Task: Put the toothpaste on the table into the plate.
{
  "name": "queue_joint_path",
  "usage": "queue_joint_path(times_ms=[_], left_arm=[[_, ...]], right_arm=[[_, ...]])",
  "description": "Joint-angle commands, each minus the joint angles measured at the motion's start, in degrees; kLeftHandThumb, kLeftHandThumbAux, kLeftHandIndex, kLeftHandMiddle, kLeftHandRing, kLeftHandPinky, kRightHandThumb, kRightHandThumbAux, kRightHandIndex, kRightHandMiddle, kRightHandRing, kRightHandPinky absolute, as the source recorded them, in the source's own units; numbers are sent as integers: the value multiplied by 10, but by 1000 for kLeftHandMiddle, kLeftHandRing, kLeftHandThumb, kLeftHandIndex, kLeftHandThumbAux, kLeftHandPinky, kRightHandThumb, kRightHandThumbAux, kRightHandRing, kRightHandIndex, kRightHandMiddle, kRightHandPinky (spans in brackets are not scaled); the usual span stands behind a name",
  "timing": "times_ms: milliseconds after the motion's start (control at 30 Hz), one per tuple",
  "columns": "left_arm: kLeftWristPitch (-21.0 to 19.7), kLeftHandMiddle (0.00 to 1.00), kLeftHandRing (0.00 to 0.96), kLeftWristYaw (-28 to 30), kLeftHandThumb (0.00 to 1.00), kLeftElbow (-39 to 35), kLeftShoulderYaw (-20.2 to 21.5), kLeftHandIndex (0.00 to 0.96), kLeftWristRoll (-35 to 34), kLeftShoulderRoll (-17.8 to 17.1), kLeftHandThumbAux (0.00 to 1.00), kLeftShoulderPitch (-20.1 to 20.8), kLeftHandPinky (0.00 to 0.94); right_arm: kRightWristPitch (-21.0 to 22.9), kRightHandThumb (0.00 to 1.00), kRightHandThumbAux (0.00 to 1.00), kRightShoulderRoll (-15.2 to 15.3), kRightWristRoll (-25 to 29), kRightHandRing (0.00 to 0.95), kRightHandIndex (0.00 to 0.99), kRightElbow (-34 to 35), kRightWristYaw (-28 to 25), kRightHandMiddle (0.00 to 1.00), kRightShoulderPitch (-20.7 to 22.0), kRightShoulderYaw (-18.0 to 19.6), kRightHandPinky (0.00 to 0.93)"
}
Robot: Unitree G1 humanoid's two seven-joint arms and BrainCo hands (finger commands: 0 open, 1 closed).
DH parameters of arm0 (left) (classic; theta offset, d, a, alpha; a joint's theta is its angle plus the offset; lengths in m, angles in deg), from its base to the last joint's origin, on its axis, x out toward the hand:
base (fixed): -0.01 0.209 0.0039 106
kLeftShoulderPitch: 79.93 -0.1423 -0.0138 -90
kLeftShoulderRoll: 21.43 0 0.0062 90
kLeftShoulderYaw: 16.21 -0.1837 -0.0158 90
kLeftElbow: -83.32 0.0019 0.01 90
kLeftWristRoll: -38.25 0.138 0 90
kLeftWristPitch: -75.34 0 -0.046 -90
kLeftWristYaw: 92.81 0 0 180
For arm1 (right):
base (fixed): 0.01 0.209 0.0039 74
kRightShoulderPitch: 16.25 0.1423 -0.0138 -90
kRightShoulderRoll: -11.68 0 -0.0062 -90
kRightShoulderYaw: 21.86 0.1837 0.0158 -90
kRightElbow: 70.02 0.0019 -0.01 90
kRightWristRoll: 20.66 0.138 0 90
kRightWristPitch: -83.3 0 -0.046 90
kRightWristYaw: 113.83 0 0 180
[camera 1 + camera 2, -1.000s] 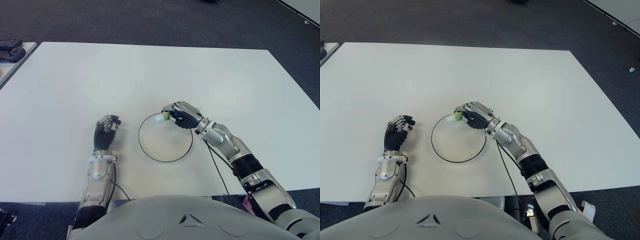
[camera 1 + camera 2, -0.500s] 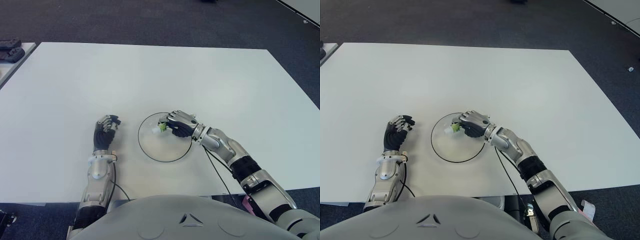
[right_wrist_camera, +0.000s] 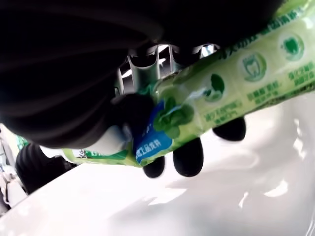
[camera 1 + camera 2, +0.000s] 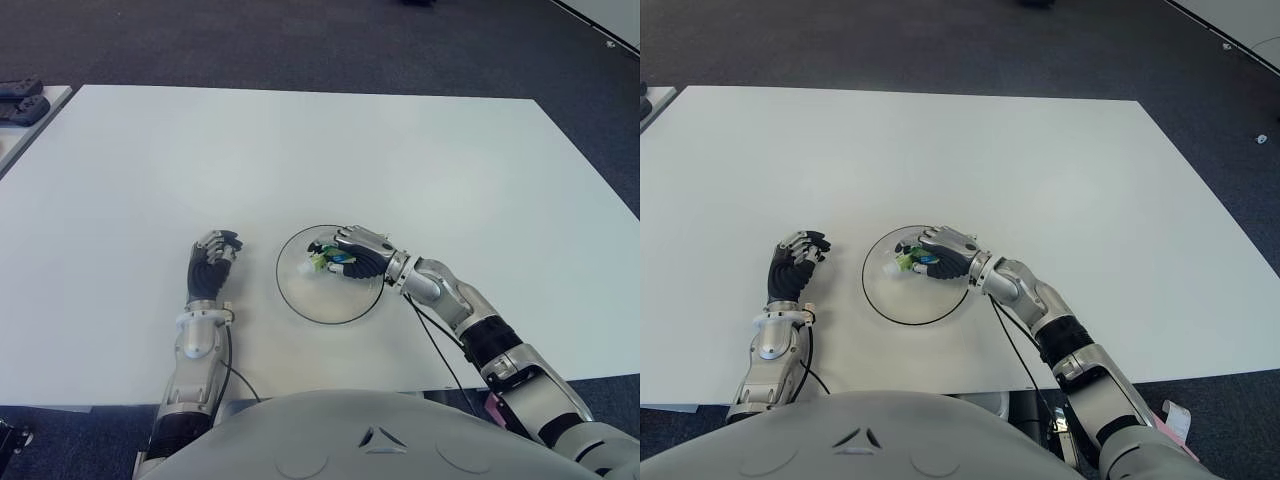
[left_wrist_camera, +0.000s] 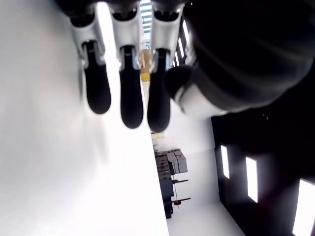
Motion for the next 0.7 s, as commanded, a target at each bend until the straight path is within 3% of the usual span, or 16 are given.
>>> queue_joint_path(times_ms=[33,700], left_arm=[[-13,498,485,-4,708,9,-4,424,7,1,725,-4,459],[-11,491,483,0,708,5,-4,424,4,3,725,-3,474]], right_arm=[[-2,326,246,12,-2,8,5,6,-1,10,-10,6,7],[21,330,154,25,16,0,0,72,-13,0,-45,36,0]])
